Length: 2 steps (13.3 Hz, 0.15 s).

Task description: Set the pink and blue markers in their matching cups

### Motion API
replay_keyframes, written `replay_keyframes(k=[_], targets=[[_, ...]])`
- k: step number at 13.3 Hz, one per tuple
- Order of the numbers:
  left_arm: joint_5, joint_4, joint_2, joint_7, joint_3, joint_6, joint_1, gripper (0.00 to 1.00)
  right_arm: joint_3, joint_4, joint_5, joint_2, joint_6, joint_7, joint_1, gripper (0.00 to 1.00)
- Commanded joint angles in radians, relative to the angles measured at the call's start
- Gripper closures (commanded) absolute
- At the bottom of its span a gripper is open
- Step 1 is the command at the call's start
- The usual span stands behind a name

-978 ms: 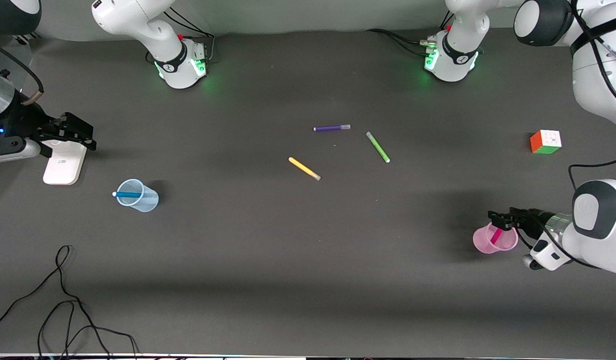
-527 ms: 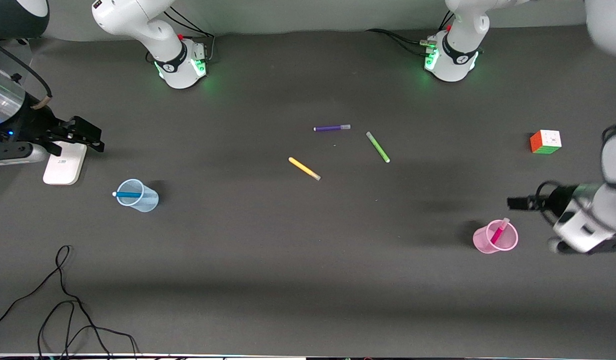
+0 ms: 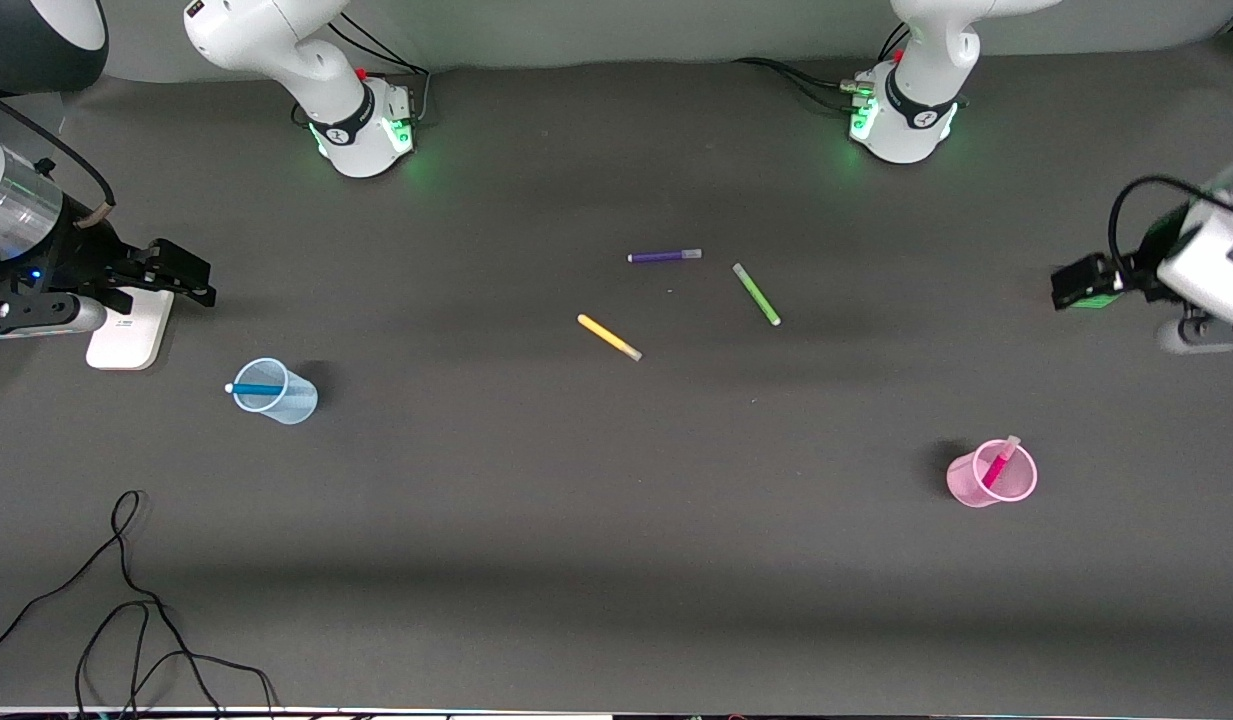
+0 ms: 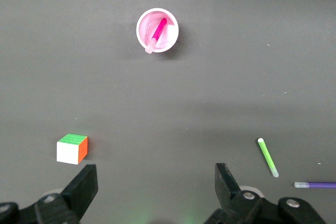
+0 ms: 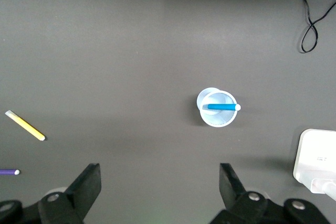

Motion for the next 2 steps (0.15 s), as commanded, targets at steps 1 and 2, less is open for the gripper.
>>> replay_keyframes(k=[1, 2], targets=[[0.008, -0.067, -0.07, -0.015, 0.01, 0.025, -0.012, 0.0, -0.007, 0.015, 0.014, 0.007, 0.006, 0.023, 0.006, 0.0], [0.002, -0.056, -0.066, -0.007, 0.01, 0.025, -0.01, 0.01, -0.007, 0.017, 0.012, 0.007, 0.006, 0.023, 0.006, 0.0]])
